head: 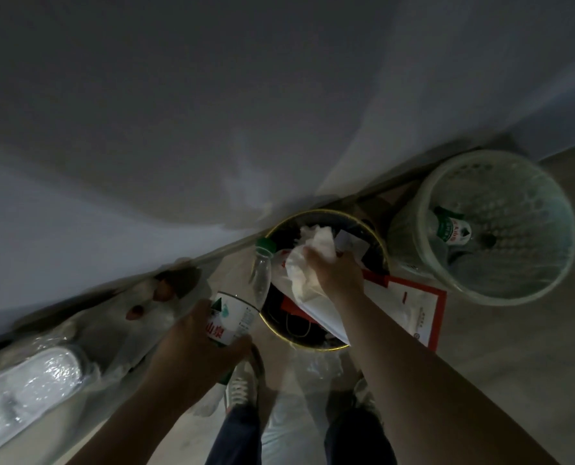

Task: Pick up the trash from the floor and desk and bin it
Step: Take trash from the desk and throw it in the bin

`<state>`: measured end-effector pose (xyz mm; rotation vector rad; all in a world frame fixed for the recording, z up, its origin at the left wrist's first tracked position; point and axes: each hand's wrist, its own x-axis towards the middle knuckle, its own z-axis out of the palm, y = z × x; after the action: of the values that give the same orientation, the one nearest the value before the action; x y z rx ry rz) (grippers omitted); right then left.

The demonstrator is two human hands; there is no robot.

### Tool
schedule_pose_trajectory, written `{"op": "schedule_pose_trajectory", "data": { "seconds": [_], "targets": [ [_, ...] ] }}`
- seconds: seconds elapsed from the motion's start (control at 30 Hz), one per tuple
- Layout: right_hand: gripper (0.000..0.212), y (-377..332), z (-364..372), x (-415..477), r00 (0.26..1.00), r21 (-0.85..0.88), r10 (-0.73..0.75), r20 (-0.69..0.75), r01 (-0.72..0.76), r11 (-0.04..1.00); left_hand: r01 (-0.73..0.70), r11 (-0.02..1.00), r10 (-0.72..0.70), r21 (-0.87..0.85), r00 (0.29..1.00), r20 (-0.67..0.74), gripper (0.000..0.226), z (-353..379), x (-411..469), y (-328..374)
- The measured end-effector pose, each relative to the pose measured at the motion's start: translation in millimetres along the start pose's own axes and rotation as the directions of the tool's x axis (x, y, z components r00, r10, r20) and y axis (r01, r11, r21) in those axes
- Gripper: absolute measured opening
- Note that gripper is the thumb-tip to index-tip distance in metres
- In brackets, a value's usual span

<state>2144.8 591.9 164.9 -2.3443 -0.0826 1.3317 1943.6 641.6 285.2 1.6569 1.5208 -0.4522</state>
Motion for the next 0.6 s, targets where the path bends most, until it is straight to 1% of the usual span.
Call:
{"op": "schedule_pose_trajectory", "data": {
  "seconds": [0.1,0.17,0.23,0.3,0.4,0.47,0.53,0.57,0.6],
  "targets": [
    [0.108,-11.1,6.3,2.4,1.000,-0.056,0.014,-0.022,-0.015,0.998,-0.012,1.000,0.012,0.003,1.000,-0.021,0.058,1.6,2.1,5.3],
    [0.109,-15.9,6.5,3.9,0.999,-0.042,0.020,-0.038,-0.022,0.999,-0.025,1.000,0.025,0.004,0.999,-0.025,0.057,0.1,2.5,11.4],
    [0.105,-20.0,3.5,4.0,0.998,-0.016,-0.007,-0.059,0.006,1.000,-0.037,0.999,0.037,-0.007,0.999,-0.030,0.052,-4.4,2.0,19.6],
    [0.093,-22.2,-2.4,3.1,0.991,-0.073,-0.075,-0.113,0.067,0.995,-0.052,0.999,0.052,-0.006,0.997,-0.058,0.047,-8.8,2.3,27.5],
    [0.056,-20.1,-13.6,-0.2,0.966,-0.224,-0.159,-0.206,0.111,0.968,-0.074,0.997,0.075,0.017,0.994,-0.083,0.046,-13.1,2.6,40.5],
    [0.035,-16.5,-25.4,-1.1,0.952,-0.256,-0.206,-0.224,0.146,0.955,-0.088,0.995,0.091,0.037,0.992,-0.083,0.047,-13.9,2.3,48.7],
    [0.026,-13.9,-39.8,-6.1,0.956,-0.175,-0.212,-0.202,0.177,0.968,-0.116,0.991,0.122,0.065,0.989,-0.089,0.051,-13.2,2.1,56.1],
    [0.025,-11.6,-47.1,-10.1,0.961,-0.151,-0.205,-0.186,0.178,0.972,-0.127,0.988,0.134,0.084,0.987,-0.092,0.053,-12.5,1.7,60.4],
    [0.027,-9.5,-54.2,-14.7,0.964,-0.165,-0.199,-0.174,0.171,0.971,-0.130,0.986,0.139,0.103,0.986,-0.091,0.055,-11.6,1.0,65.2]
  ]
}}
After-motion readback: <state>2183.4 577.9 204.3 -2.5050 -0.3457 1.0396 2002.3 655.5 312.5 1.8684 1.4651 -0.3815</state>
